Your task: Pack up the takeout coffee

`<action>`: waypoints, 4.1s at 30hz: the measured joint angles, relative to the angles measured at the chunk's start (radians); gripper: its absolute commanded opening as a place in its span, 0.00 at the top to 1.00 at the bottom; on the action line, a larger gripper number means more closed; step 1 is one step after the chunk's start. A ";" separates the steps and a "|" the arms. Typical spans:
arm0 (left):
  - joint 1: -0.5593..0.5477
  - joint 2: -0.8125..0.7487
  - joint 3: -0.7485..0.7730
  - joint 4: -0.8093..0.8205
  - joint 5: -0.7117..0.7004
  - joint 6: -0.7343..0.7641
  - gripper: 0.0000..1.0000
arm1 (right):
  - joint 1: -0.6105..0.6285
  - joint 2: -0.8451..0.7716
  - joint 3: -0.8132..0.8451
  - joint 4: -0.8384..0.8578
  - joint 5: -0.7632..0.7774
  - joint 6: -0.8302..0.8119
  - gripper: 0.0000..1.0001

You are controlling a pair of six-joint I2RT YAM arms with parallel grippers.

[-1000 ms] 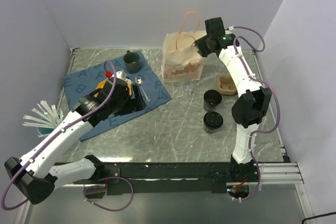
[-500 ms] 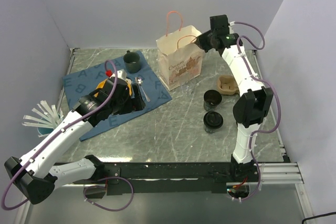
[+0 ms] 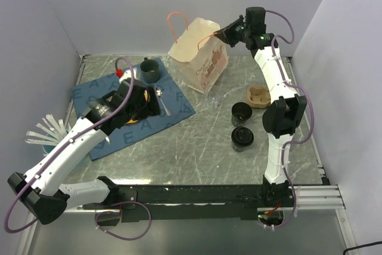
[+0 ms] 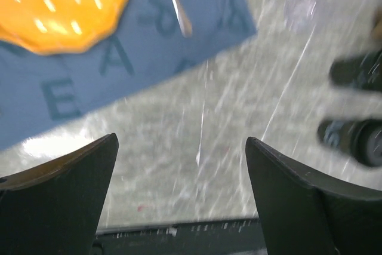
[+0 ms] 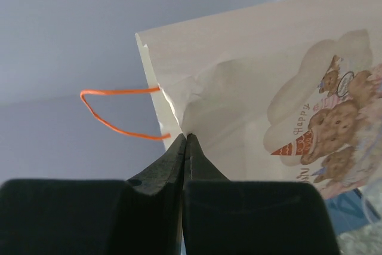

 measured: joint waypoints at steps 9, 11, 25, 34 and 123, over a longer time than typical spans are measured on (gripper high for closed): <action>0.006 0.042 0.293 -0.112 -0.190 0.007 0.09 | -0.002 0.035 0.044 0.038 -0.190 -0.026 1.00; 0.006 0.041 0.339 -0.129 -0.209 0.012 0.09 | -0.002 0.027 0.045 0.039 -0.233 -0.027 1.00; 0.015 0.060 0.745 -0.232 -0.244 0.135 0.09 | 0.104 -0.346 -0.186 -0.089 -0.408 -0.158 1.00; 0.016 -0.094 0.599 -0.148 -0.067 0.266 0.10 | 0.228 -0.555 -0.476 -0.181 -0.486 -0.278 1.00; 0.018 -0.031 0.168 -0.034 0.006 0.117 0.03 | -0.344 -0.109 -0.322 -0.562 0.442 -0.632 0.35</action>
